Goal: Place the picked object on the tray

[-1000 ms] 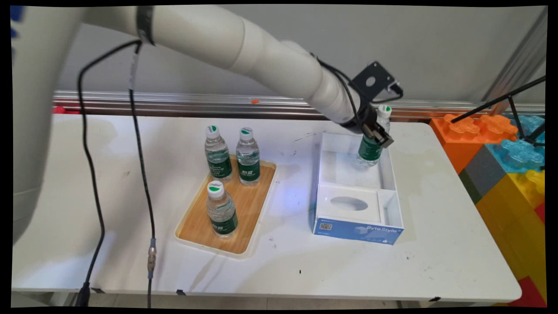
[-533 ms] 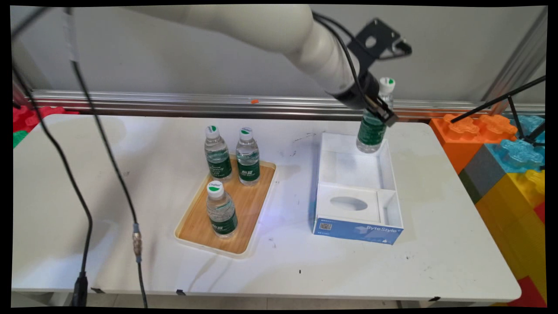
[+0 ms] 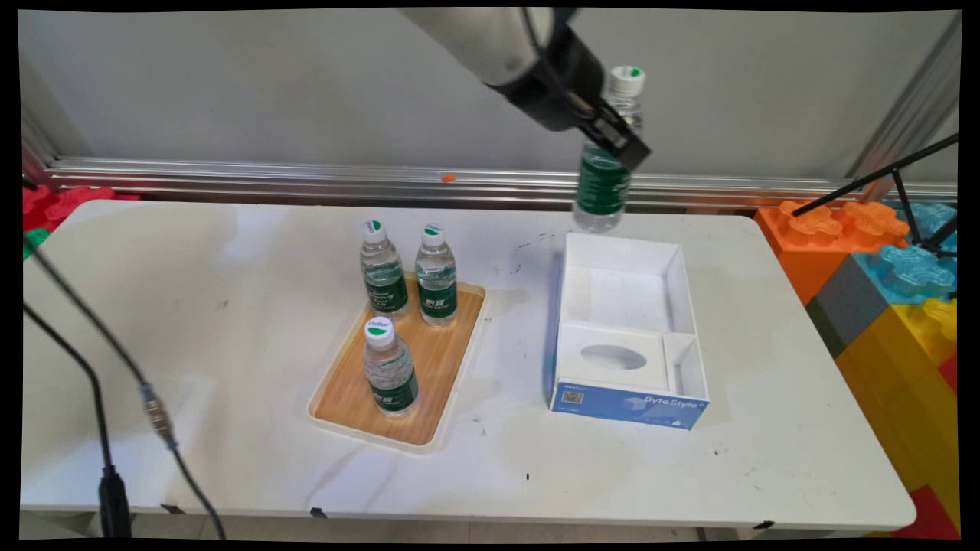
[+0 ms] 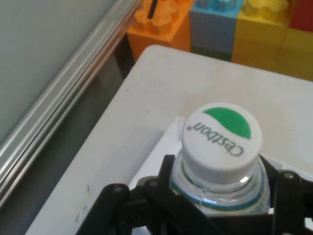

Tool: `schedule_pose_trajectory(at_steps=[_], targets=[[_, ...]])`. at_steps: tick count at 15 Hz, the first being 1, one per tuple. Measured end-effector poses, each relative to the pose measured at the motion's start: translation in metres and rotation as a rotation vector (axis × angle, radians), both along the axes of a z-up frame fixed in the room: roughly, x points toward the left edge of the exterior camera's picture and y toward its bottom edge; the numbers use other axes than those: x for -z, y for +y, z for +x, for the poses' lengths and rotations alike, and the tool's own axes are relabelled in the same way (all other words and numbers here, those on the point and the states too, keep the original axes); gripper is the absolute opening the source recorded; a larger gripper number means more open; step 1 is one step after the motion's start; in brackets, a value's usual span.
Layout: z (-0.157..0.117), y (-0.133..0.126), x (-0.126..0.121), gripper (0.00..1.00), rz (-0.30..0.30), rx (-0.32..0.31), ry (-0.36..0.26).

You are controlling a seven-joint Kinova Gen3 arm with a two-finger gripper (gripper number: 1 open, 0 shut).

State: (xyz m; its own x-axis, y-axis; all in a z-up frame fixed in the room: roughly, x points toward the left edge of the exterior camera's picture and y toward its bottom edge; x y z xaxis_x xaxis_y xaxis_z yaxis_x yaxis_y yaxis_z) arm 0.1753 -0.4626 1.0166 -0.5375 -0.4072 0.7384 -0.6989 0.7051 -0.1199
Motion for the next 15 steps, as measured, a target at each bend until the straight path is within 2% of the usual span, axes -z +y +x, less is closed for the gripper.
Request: schedule_pose_trajectory(at_steps=[3,7,11,15], targets=[[0.038,0.022,-0.015,0.00,0.013,0.029,0.024],[0.107,0.048,-0.023,0.00,0.052,0.073,0.061],[0.163,0.064,-0.022,0.00,0.084,0.126,0.070],[0.224,0.080,-0.008,0.00,0.118,0.218,0.059]])
